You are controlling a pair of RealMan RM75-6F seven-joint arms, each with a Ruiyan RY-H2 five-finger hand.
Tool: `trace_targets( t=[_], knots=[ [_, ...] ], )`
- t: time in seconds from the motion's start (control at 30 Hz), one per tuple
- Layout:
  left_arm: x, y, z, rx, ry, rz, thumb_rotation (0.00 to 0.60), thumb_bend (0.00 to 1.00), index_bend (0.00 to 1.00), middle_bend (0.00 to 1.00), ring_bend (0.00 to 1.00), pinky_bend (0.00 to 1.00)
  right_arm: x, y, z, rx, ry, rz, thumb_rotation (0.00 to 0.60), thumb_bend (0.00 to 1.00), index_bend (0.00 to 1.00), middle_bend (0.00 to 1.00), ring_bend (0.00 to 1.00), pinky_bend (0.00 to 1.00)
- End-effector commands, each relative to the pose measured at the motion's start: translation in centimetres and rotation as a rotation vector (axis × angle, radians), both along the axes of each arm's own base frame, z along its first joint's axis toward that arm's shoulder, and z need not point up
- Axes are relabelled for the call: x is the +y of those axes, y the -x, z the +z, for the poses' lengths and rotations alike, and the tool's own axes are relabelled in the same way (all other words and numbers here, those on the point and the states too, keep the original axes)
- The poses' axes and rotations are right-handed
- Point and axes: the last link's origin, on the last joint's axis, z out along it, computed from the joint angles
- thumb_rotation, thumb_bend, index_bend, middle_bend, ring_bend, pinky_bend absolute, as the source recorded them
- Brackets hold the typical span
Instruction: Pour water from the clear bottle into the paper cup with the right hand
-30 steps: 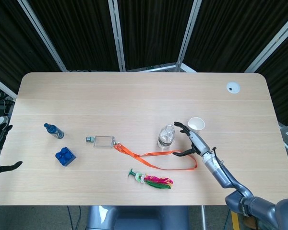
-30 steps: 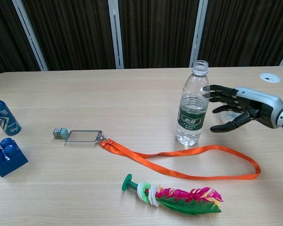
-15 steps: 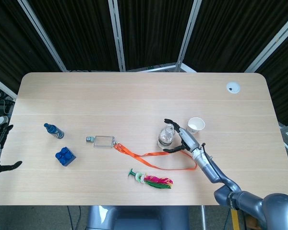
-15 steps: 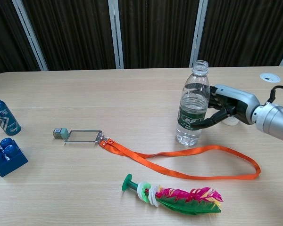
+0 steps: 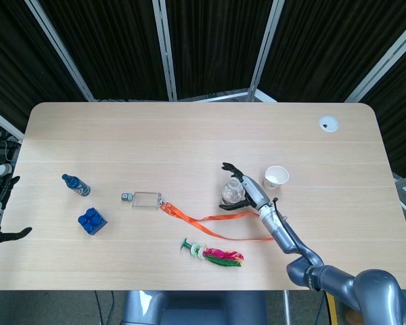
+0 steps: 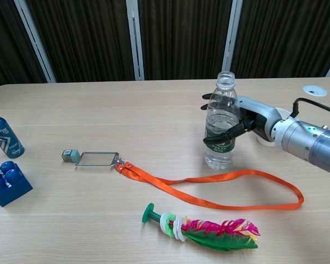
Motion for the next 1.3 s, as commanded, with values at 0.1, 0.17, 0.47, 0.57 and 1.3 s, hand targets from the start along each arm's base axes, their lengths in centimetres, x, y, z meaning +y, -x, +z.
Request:
trace_targets(
  t=[0.1, 0.17, 0.47, 0.57, 1.3],
  knots=[
    [0.1, 0.1, 0.0, -0.002, 0.003, 0.002, 0.600, 0.02, 0.00, 0.00, 0.00, 0.00, 0.0, -0.2, -0.4, 0.005, 0.006, 0.006, 0.600, 0.00, 0.03, 0.14, 0.12, 0.15],
    [0.1, 0.1, 0.0, -0.003, 0.006, 0.002, 0.600, 0.02, 0.00, 0.00, 0.00, 0.00, 0.0, -0.2, -0.6, 0.007, 0.012, 0.003, 0.600, 0.00, 0.06, 0.17, 0.15, 0.15],
    [0.1, 0.1, 0.0, -0.004, 0.005, 0.003, 0.600, 0.02, 0.00, 0.00, 0.00, 0.00, -0.2, -0.4, -0.8, -0.018, 0.055, -0.030, 0.600, 0.16, 0.34, 0.47, 0.44, 0.34],
    [0.1, 0.1, -0.1, -0.005, 0.008, 0.005, 0.600, 0.03, 0.00, 0.00, 0.00, 0.00, -0.2, -0.4, -0.7, -0.011, 0.068, -0.023, 0.600, 0.26, 0.43, 0.56, 0.52, 0.38],
    [-0.5, -0.9, 0.3, -0.034, 0.016, -0.048, 0.600, 0.03, 0.00, 0.00, 0.00, 0.00, 1.9, 4.4, 13.4, 0.054, 0.321, 0.011, 0.600, 0.35, 0.46, 0.58, 0.54, 0.48]
  ],
)
